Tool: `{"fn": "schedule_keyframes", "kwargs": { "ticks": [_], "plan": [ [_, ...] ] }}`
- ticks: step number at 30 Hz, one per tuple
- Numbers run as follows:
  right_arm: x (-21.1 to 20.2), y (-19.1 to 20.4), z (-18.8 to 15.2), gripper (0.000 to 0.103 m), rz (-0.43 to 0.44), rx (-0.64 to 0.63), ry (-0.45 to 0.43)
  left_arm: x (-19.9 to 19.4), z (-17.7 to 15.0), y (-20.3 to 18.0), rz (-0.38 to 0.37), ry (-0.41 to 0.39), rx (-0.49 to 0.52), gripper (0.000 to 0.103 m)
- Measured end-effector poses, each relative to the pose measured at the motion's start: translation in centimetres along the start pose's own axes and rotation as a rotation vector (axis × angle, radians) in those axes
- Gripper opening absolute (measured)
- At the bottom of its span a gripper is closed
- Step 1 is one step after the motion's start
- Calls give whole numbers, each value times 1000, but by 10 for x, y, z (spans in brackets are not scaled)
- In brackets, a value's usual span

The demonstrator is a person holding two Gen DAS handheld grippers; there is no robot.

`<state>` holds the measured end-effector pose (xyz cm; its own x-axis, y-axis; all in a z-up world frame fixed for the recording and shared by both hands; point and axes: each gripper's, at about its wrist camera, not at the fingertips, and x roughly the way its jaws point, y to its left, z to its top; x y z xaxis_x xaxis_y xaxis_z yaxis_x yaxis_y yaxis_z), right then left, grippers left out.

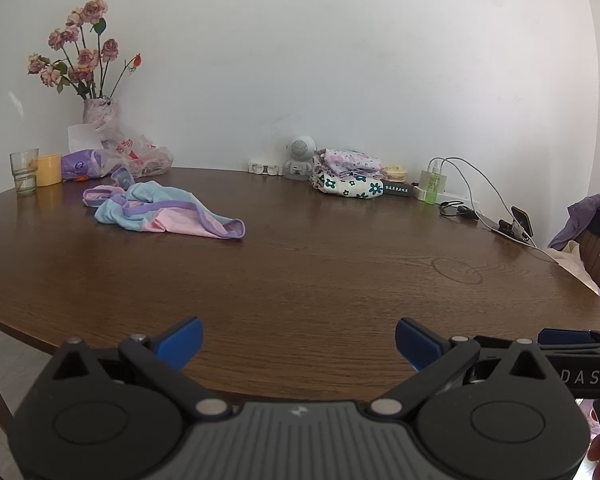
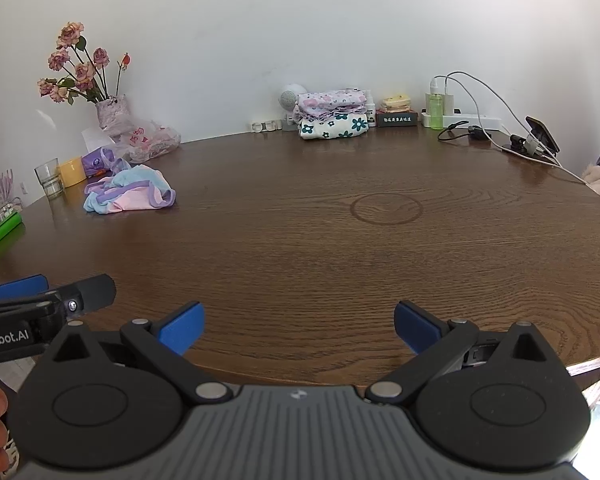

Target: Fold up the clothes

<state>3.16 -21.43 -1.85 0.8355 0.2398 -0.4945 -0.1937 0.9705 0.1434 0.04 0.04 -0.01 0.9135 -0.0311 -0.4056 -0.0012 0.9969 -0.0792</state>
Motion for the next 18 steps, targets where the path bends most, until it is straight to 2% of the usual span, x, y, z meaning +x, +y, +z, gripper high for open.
{"fn": "schedule_keyframes", "kwargs": {
  "ticks": [18],
  "plan": [
    [1,-1,0,103,5,4,7,3,2,1,6,22,-14,103]
  ]
}}
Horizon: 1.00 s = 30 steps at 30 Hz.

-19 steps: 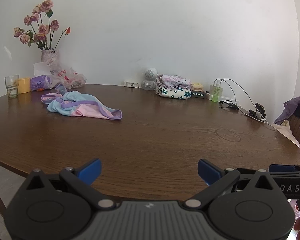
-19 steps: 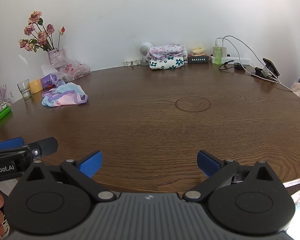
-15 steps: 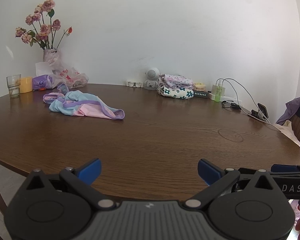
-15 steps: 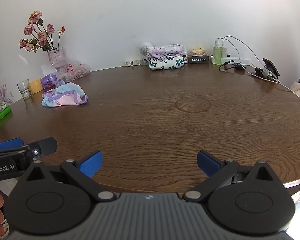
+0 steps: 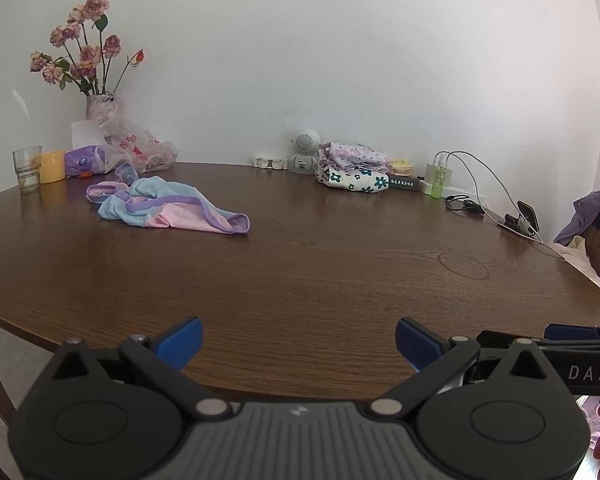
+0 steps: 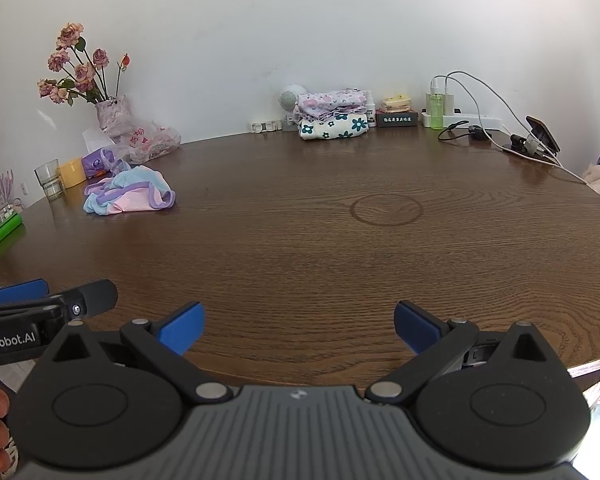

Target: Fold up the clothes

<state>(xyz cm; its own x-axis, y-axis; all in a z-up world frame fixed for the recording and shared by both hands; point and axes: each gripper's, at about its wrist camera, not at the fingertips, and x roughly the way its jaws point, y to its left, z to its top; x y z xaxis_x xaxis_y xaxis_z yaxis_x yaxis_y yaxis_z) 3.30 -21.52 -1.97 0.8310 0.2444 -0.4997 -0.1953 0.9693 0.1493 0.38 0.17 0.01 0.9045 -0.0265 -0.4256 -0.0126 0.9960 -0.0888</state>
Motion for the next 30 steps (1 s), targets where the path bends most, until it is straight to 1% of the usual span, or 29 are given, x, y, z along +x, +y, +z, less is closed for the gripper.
{"fn": "schedule_keyframes", "kwargs": {
  "ticks": [30],
  "plan": [
    [0,1,-2,103,5,-2,0,-2,-2,-1,-2,-7,-2,103]
  ]
}}
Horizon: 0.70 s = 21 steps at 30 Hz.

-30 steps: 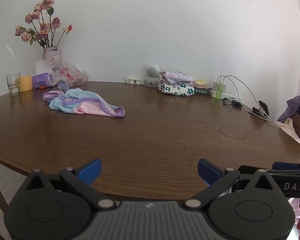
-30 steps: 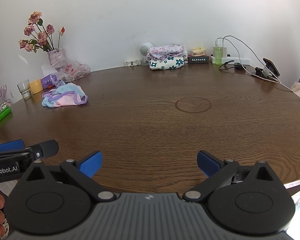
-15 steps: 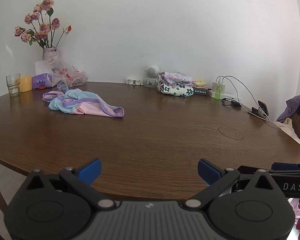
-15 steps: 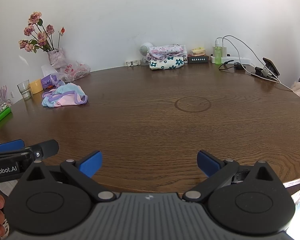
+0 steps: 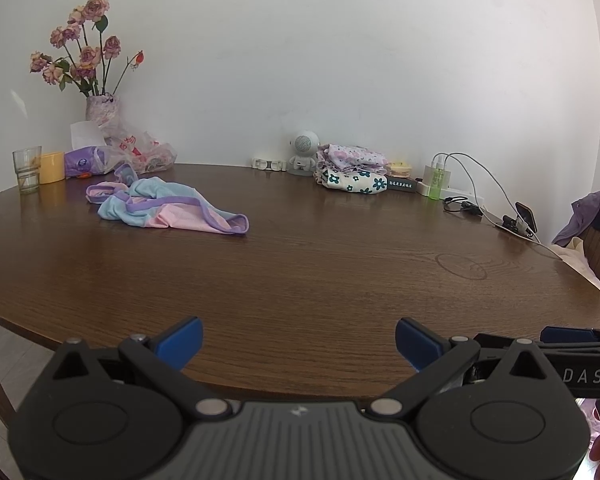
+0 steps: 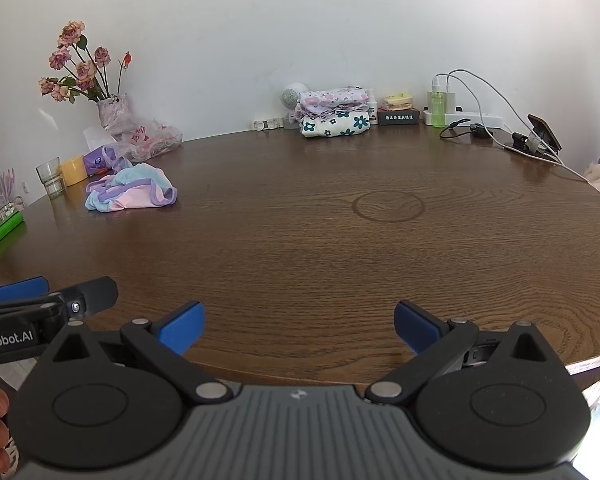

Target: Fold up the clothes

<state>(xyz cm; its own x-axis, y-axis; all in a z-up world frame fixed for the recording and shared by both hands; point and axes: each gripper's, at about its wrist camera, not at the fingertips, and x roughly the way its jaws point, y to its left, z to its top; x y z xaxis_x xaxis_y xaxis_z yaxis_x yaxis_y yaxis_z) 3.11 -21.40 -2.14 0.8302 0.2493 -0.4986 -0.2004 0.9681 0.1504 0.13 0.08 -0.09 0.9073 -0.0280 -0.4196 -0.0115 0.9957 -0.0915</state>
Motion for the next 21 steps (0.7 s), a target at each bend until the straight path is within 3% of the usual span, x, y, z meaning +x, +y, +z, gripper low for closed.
{"fn": "schedule_keyframes", "kwargs": {
  "ticks": [21],
  "plan": [
    [2,5,1,103,14,-17,10,1,-1,5,5,-4,-11,103]
  ]
}}
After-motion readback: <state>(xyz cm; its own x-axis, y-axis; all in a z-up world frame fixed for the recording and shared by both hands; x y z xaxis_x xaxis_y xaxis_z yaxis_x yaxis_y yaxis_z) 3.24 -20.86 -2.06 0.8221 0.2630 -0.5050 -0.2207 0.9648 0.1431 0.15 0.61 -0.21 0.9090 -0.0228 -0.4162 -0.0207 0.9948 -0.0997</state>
